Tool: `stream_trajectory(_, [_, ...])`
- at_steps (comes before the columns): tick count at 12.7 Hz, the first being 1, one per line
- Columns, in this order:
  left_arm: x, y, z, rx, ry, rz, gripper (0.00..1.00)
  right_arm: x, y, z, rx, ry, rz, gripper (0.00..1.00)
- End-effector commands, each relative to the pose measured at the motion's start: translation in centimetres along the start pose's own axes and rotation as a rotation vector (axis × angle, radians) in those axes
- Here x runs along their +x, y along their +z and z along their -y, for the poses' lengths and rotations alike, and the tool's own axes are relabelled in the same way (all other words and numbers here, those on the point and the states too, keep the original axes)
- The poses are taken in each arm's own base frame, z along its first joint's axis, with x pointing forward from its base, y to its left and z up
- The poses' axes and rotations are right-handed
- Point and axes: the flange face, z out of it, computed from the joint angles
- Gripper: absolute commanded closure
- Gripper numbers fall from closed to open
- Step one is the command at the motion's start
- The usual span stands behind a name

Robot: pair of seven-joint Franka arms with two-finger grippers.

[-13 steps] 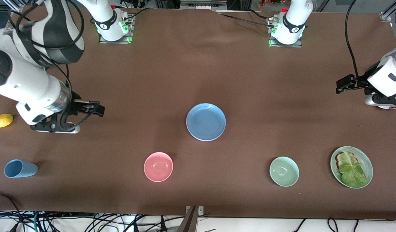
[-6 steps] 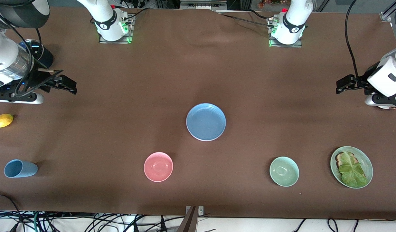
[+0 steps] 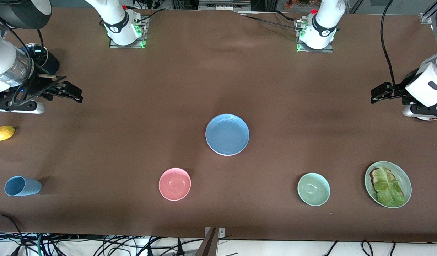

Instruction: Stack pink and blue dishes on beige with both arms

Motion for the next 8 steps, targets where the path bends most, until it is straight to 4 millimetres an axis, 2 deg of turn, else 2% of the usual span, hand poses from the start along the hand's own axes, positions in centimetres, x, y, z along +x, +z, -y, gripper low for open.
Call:
stream_trajectory(1, [-0.3, -0.2, 0.0, -0.003, 0.007, -0.007, 0.0, -0.3, -0.9, 0.1, 0.013, -0.012, -0.001, 0.0])
stream_trajectory(5, [-0.3, -0.2, 0.0, -0.002, 0.007, -0.007, 0.0, -0.3, -1.5, 0.0, 0.018, -0.015, -0.014, 0.0])
stream_trajectory(8, [-0.2, -0.2, 0.0, -0.002, 0.009, -0.009, 0.0, -0.2, -3.5, 0.5, 0.026, -0.038, -0.051, 0.0])
